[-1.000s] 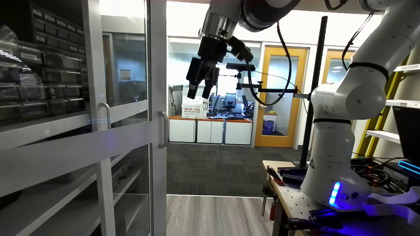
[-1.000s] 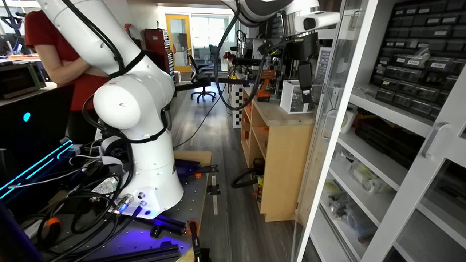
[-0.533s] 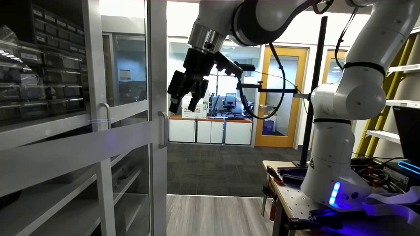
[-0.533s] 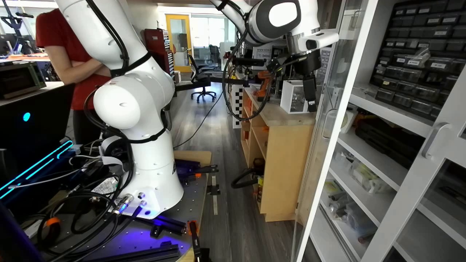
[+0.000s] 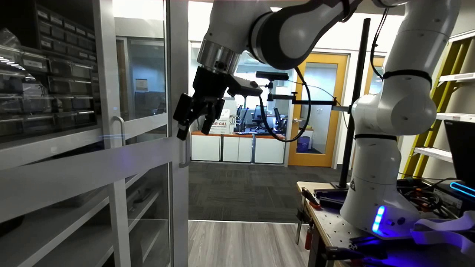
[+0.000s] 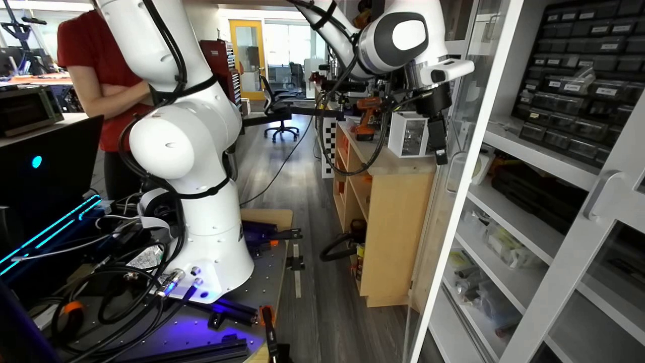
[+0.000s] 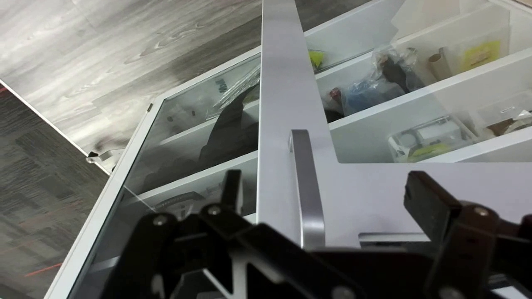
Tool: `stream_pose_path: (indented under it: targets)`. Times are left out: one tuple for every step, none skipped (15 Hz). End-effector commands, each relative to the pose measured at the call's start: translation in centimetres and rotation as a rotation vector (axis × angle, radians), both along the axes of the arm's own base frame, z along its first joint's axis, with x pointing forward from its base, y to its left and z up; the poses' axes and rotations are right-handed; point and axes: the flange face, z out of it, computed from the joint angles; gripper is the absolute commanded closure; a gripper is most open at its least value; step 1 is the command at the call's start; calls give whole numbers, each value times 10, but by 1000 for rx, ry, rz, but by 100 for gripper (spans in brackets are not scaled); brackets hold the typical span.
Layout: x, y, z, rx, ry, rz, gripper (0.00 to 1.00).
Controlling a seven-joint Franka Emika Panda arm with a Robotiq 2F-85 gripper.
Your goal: Close the left cabinet door
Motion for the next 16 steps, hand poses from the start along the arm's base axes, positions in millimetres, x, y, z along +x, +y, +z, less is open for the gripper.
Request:
stream_pose_path:
  targets:
    - [18, -8, -5, -1, -35, -28, 0]
    - [21, -11, -6, 7, -48, -33, 0]
    - [24, -13, -7, 12, -58, -37, 0]
    - [27, -17, -7, 16, -70, -45, 0]
    - [29, -20, -8, 22, -74, -50, 0]
    - [31, -23, -9, 29, -75, -60, 13]
    - [31, -24, -9, 28, -65, -62, 26]
    - [30, -20, -7, 31, -53, -56, 31]
    - [29, -18, -4, 38, -44, -55, 39]
    - [27, -15, -2, 39, -32, -51, 45]
    - [24, -14, 0, 37, -24, -47, 53]
    - [22, -11, 1, 37, -17, -45, 59]
    - [21, -9, 2, 36, -15, -40, 67]
    - [21, -8, 3, 38, -14, -31, 73]
    - [21, -6, 3, 40, -16, -25, 80]
    - [20, -7, 4, 35, -15, -25, 85]
